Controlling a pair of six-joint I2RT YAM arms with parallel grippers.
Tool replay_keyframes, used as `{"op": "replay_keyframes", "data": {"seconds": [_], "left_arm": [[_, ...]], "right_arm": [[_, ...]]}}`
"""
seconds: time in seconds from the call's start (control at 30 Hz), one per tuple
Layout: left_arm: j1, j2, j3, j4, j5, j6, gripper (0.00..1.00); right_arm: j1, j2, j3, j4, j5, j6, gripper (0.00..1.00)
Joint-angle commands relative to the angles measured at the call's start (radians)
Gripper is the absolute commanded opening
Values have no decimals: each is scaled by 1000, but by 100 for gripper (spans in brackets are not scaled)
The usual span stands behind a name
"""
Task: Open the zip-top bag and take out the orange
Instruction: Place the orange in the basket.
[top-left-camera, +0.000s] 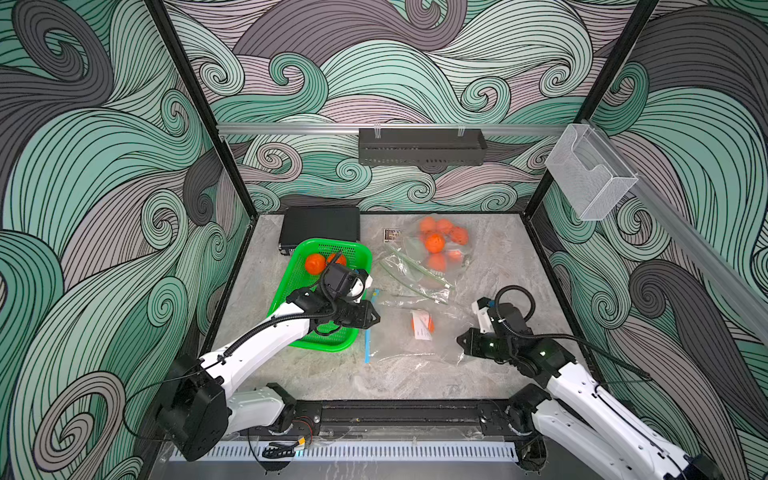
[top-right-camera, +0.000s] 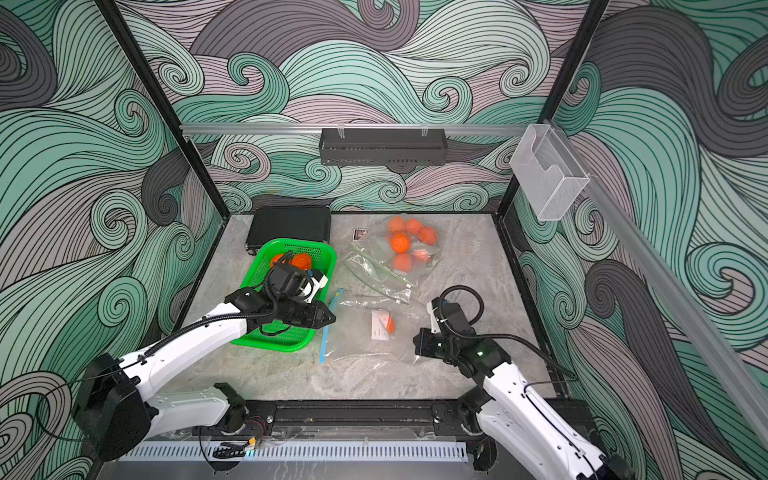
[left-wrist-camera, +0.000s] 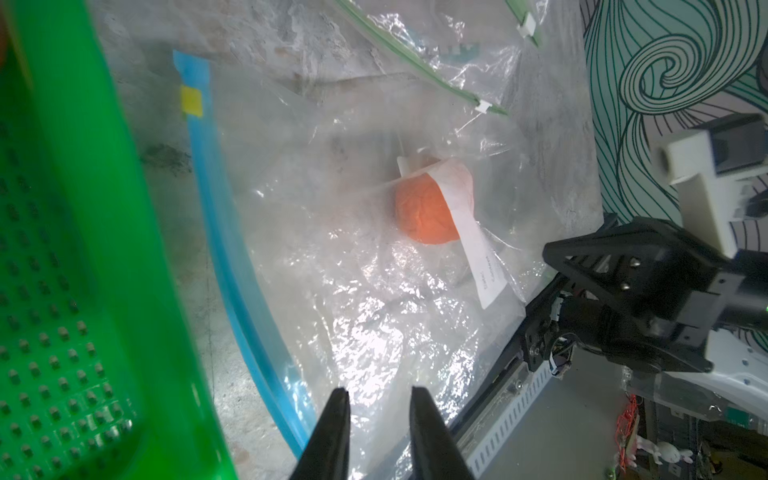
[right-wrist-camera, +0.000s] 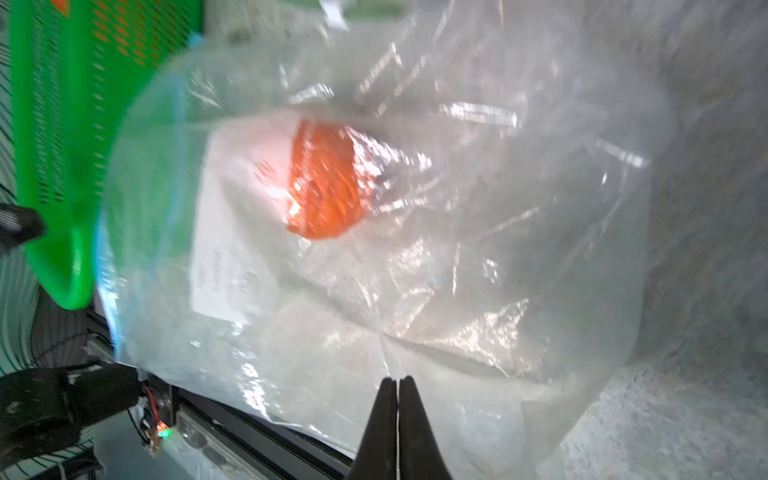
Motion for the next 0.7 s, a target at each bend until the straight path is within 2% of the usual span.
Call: {"op": "replay_keyframes", "data": {"seconds": [0.0,0.13,0.3,0.43,0.57,0.67], "left_arm": [[-21,33,1,6,23,-2,27],[-40,56,10,-23,-17,5,26],[-42,-13,6,-29,-52,2,29],[-41,-30,17,-56,-66,10,31],[-42,-14,5,-53,-37,3,32],[-45,-17,-14,-26,20,6,31]], "right_arm": [[30,58,-13,24,43,55,8],[36,148,10,105,89,27,8],[35,254,26,188,222,-3,8],[-40,388,90,117,320,-38,8],[-196,397,88,134,313,-56,8],[-242,337,103,185,218,-122,9]]}}
